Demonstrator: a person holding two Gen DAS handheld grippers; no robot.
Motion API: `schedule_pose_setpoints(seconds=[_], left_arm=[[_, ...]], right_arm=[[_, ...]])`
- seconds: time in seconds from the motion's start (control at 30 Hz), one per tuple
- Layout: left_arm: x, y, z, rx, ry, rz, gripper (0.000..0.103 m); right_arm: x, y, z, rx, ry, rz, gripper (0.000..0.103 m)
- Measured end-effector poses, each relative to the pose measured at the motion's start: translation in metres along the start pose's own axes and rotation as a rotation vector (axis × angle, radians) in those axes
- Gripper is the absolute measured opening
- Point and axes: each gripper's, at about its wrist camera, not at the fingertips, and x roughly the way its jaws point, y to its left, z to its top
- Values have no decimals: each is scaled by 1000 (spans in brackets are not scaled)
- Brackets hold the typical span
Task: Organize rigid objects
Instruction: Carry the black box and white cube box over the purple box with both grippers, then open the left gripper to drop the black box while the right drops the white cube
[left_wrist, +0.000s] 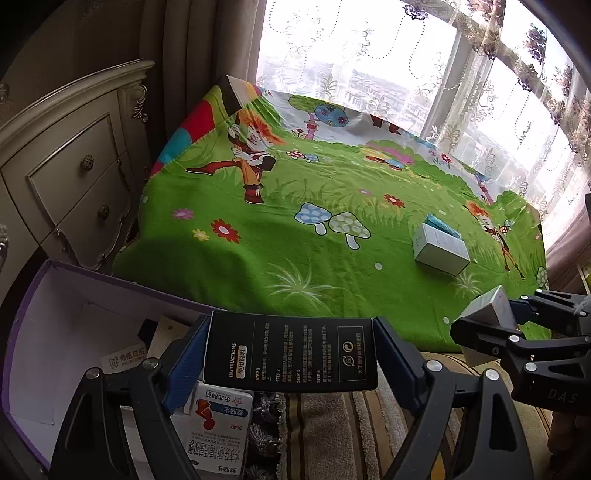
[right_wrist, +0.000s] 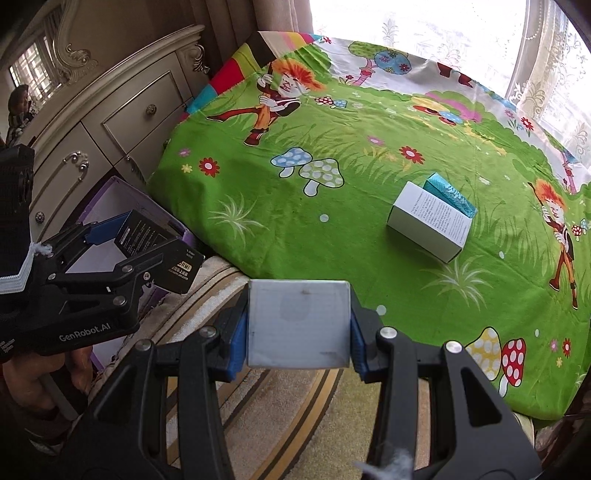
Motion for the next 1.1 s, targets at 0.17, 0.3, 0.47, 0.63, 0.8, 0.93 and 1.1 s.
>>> schedule_pose_setpoints(seconds=[0.17,0.3,0.47,0.63,0.8,0.93,1.1], left_arm=[[-2,34,-11,-62,20,49,86],[-6,59,-21,-100,31,98,86],[-15,92,-29,-159,24,147,86],[-18,119,-36,-210,26,187,86],[-17,141,-40,-246,34,214,86],[-15,153,-43,-267,41,229,86],[-12,164,-45,-298,54,255,86]], right_arm=[[8,28,6,-54,14,45,49],[18,55,10,-109,40,88,49],[35,91,14,-184,78,139,49],[52,128,19,-260,106,176,49],[71,156,23,-325,142,191,49],[84,171,28,-348,154,198,49],[96,184,30,-373,164,199,49]])
